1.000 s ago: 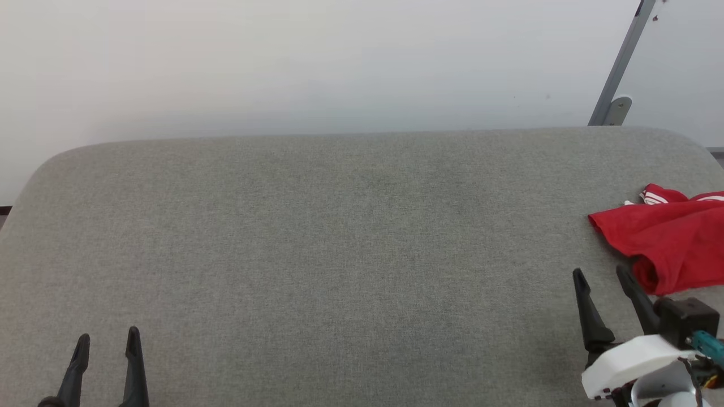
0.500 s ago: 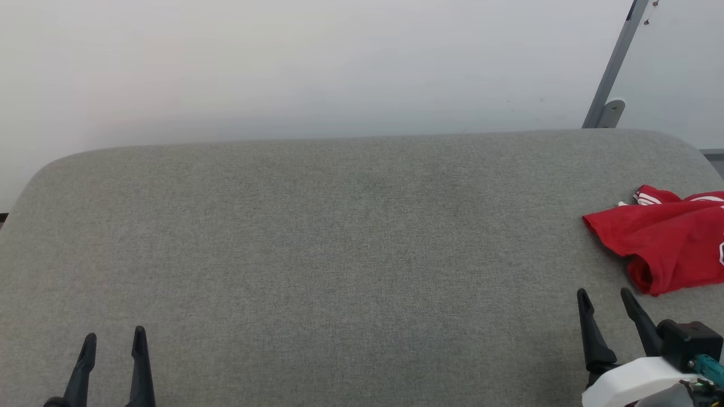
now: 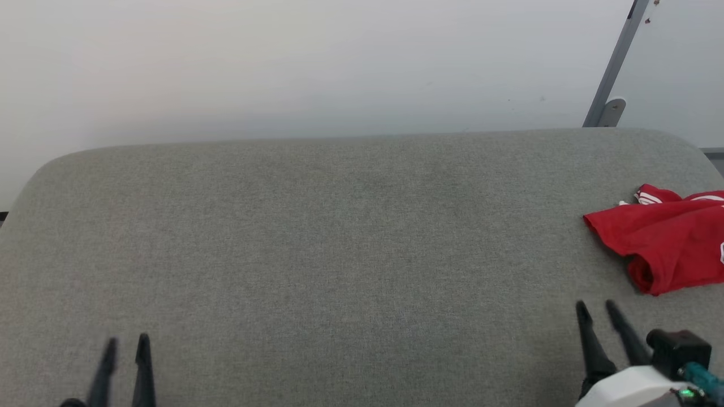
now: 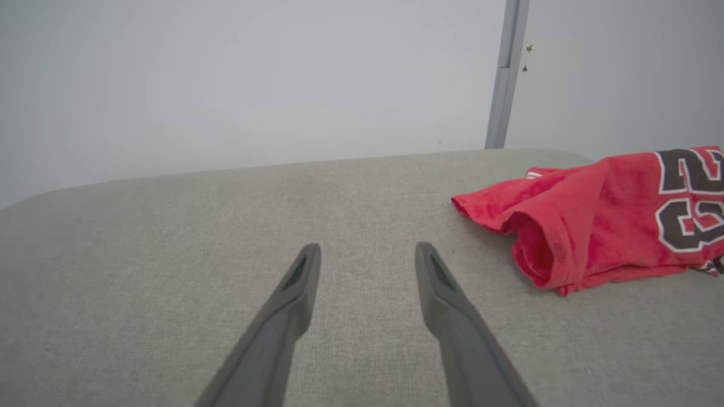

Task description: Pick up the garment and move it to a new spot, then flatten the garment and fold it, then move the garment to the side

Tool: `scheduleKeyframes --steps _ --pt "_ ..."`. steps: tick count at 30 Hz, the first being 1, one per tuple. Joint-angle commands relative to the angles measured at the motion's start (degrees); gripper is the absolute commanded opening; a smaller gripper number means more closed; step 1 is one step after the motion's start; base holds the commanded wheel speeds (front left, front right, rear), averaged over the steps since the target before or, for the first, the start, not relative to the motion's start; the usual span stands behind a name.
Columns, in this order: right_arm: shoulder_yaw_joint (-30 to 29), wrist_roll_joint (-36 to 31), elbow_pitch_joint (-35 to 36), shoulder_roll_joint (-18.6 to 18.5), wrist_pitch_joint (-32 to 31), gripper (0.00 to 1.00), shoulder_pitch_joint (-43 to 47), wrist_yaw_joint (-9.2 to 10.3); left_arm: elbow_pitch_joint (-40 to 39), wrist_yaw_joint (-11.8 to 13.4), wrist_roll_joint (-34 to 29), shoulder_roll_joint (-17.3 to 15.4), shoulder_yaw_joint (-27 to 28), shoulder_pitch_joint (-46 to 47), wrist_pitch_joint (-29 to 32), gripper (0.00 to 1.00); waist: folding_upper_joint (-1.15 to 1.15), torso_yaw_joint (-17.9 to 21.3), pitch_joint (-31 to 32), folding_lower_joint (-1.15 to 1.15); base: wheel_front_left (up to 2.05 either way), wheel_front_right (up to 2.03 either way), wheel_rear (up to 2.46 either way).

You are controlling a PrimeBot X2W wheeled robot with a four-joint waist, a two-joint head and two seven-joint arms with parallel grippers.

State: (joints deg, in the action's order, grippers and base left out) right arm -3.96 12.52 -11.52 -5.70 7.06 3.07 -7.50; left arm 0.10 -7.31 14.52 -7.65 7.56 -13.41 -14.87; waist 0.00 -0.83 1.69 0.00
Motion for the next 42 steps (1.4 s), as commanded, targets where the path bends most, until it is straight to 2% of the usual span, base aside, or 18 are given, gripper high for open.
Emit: scheduleKeyframes --steps 1,19,42 --pt "-0.01 0.11 -0.41 0.09 -0.04 0.00 0.14 0.00 0.43 0.00 0.11 0.25 -0.08 -0.05 0.03 0.00 0.00 0.00 0.00 0.00 0.00 0.00 0.00" --pt "-0.69 18.13 -1.10 0.75 -3.21 0.00 -2.03 0.01 3.73 -0.04 17.99 1.18 -0.63 4.49 4.63 0.00 0.00 0.12 -0.26 0.00 0.00 0.00 0.00" --pt "-1.21 36.45 -1.43 1.35 -6.23 0.00 -4.35 0.01 6.71 -0.10 35.89 2.05 -0.98 9.14 9.44 0.00 0.00 0.26 -0.59 0.00 0.00 0.00 0.00"
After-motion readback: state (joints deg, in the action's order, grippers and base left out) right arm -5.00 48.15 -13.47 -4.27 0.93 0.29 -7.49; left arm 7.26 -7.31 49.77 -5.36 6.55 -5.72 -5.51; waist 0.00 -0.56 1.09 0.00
